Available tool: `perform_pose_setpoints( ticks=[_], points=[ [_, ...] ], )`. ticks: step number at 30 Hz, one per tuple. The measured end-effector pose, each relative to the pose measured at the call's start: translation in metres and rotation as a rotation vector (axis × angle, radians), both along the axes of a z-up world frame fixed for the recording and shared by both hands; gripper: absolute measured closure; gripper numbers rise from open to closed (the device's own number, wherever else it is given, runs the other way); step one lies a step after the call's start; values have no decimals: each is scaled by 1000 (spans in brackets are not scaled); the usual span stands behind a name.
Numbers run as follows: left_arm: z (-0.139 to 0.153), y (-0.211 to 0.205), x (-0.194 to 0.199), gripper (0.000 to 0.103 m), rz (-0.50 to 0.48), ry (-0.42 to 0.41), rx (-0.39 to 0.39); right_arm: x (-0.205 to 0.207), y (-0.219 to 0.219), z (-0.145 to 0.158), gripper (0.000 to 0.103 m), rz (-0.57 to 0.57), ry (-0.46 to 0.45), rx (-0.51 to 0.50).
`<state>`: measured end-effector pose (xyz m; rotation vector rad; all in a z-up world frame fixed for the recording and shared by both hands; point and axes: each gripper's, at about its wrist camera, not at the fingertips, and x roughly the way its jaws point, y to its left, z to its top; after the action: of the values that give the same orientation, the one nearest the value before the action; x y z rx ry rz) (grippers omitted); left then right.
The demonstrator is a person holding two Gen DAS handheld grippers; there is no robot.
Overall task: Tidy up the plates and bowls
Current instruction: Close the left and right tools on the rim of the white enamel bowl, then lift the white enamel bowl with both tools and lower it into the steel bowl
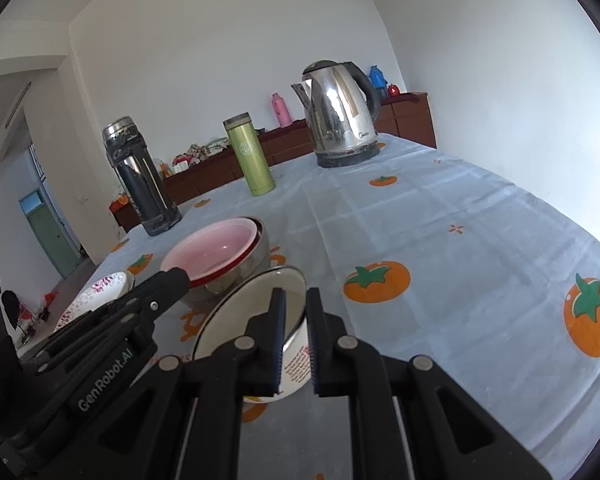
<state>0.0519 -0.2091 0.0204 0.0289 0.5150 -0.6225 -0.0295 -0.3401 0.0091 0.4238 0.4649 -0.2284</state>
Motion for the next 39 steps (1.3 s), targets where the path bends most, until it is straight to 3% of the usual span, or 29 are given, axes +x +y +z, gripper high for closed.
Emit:
perform_pose_setpoints(
  ticks=[9, 10, 11, 13, 17, 18, 20, 25, 32, 35, 39],
  points=[
    [-3, 7, 15, 91, -1, 69, -18, -8, -8, 4, 90, -39, -19, -4],
    [-5, 6, 17, 91, -9, 87, -17, -8, -10, 4, 84, -49, -14, -4],
    [-7, 5, 19, 91, -14, 103, -14, -8, -13, 3, 68, -55, -2, 5],
    [-14, 2, 22, 91, -12, 134, 3, -6, -17, -3, 53, -58, 22, 39],
    [-25, -6, 25, 91, -40, 191, 21, 5, -16, -13, 54, -30, 97, 58],
    [-27, -8, 24, 91, -47, 200, 25, 8, -15, -15, 57, -25, 113, 59],
    [-30, -11, 23, 91, -42, 195, 43, 11, -16, -21, 72, -4, 138, 82],
    [-42, -15, 28, 91, -46, 251, 50, 12, -20, -30, 81, -10, 171, 116],
    [-38, -15, 25, 91, -47, 227, 43, 12, -17, -30, 86, -23, 177, 95],
    [-27, -10, 20, 91, -39, 175, 34, 8, -19, -26, 88, -12, 137, 136],
    [-16, -3, 14, 91, -27, 128, 20, 4, -11, -13, 88, -8, 91, 95]
  ],
)
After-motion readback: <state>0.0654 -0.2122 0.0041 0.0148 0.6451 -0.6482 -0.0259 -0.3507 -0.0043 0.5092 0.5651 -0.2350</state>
